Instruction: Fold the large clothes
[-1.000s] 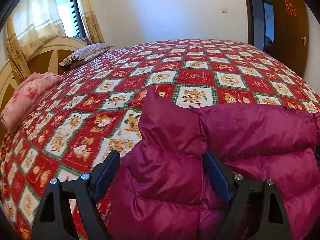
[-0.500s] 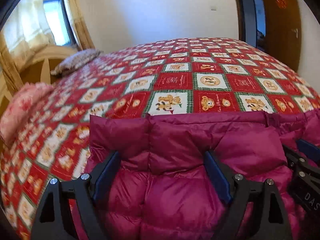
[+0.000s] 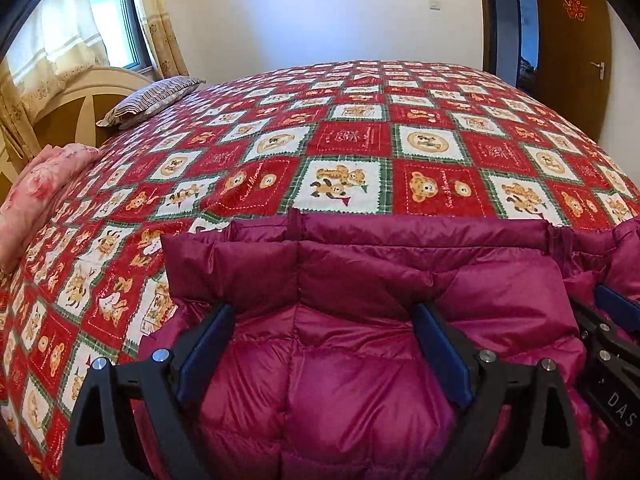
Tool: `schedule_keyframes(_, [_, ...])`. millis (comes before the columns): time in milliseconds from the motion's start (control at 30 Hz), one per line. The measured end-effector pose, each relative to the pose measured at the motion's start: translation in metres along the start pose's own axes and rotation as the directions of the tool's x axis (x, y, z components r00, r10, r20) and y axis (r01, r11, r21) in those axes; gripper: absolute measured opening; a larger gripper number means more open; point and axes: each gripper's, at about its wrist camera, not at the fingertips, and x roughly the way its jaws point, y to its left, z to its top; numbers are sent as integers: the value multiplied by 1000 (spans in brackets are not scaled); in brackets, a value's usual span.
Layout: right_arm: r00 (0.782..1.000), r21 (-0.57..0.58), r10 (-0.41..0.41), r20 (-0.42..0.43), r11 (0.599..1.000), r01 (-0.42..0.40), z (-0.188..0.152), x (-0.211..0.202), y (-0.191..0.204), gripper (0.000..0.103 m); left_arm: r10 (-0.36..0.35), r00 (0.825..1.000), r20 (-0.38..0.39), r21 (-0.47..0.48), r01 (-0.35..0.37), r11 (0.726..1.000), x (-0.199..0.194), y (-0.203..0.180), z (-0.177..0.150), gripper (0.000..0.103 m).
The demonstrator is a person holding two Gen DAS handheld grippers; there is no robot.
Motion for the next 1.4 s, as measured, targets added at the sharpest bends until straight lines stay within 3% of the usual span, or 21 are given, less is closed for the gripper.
schedule_keyframes(500, [998, -47, -61, -21, 997, 60, -1, 8, 9, 56, -2, 1000, -15, 0, 2, 1000, 4, 0, 0, 94])
schedule_keyframes(1400, [996, -68, -89, -22, 994, 87, -2, 11, 13, 57, -2, 1000, -25, 2, 2, 1000, 7, 1, -1, 94])
